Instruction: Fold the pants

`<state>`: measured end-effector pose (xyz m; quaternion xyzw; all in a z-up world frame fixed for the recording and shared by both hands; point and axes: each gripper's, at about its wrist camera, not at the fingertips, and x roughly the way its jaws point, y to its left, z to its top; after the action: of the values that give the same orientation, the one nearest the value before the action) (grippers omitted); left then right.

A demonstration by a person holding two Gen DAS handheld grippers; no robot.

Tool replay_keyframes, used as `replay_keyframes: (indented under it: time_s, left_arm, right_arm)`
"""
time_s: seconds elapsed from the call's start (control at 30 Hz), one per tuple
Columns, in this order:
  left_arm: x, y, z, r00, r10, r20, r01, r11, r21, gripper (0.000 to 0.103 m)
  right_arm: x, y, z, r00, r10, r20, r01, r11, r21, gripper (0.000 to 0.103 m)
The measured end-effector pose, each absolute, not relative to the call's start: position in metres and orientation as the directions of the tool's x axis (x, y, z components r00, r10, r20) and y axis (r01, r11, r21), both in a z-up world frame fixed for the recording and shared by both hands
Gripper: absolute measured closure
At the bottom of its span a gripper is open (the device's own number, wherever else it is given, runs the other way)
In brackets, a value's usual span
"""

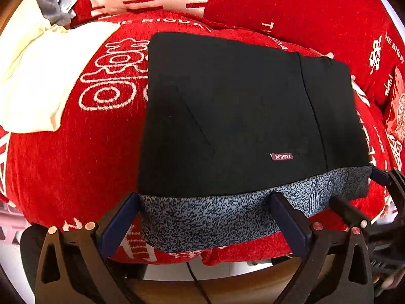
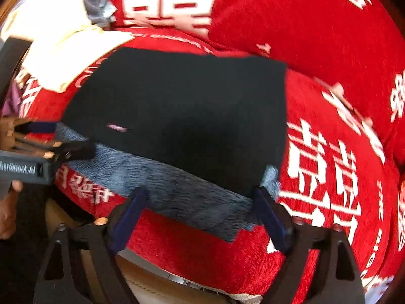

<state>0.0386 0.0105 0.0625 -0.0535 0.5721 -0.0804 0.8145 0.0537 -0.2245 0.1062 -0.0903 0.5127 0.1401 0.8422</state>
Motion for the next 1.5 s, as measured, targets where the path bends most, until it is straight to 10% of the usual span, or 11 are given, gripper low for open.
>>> replay_keyframes:
  time_s: [0.37, 0.8, 1.5]
  left_arm:
    - [0.098, 0.030, 0.126, 0.497, -0.101, -0.862, 0.003, 0.993, -0.114, 0.001]
    - [0.181, 0.029, 0.053, 0.327, -0.031, -0.944, -0.082, 0.995, -0.061, 0.000]
    - [0.116, 0.035, 0.067, 0.367, 0.017, -0.930, -0.059, 0.998, -0.005, 0.000]
  right_arm:
    - [0.084, -0.218, 0.179, 0.622, 0.198, -0.758, -0.330, 0.944, -0.024, 0.011]
    - [0.195, -0.190, 0.106, 0.460, 0.133, -0.878, -0.330, 0.943, -0.030, 0.006]
    - [0.134, -0.180, 0.114, 0.467, 0.136, -0.874, -0.311, 0.950, -0.019, 0.004]
